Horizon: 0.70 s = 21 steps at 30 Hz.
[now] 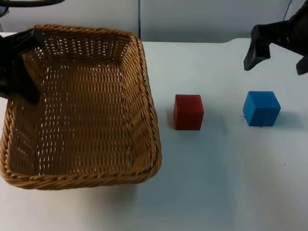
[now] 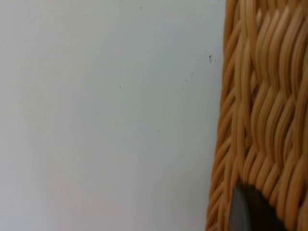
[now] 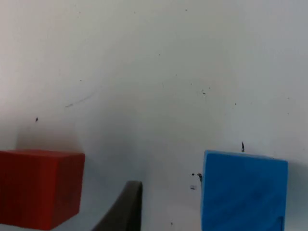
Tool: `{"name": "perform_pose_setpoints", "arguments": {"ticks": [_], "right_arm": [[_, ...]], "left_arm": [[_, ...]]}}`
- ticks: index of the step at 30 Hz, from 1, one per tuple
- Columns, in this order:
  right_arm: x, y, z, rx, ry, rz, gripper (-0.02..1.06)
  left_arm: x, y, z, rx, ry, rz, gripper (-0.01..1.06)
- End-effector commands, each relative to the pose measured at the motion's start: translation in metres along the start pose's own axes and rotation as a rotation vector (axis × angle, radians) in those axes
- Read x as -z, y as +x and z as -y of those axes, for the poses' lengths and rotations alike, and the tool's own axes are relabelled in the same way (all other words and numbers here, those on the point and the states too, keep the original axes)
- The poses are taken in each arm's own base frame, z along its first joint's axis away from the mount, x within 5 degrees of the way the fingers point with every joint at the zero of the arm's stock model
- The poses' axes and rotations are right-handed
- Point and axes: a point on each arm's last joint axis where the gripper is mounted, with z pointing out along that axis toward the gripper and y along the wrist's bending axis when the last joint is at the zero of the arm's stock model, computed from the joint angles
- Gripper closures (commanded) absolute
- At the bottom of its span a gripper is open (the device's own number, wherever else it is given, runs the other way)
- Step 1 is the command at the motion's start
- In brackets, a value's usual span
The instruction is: Pick up the basket with the left hand and place the blue cube into the basket with the right hand.
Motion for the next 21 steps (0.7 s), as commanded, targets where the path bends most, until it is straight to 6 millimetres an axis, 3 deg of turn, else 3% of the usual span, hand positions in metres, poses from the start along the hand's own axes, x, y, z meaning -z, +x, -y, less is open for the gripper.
{"name": "perform_pose_setpoints", "arguments": {"ticks": [1, 8, 21], "right_arm": [[-0.005, -0.002, 0.000, 0.003, 0.004, 0.003, 0.05], [-0.024, 0.004, 0.002, -0.019, 0.010, -0.038, 0.05], [-0.050, 0.011, 0.004, -0.028, 0.017, -0.060, 0.05]], "left_arm": [[0.006, -0.001, 0.007, -0.002, 0.046, 0.016, 1.05], [0.006, -0.002, 0.010, 0.001, 0.074, 0.023, 1.05], [-0.012, -0.002, 0.002, 0.014, 0.084, -0.036, 1.05]]}}
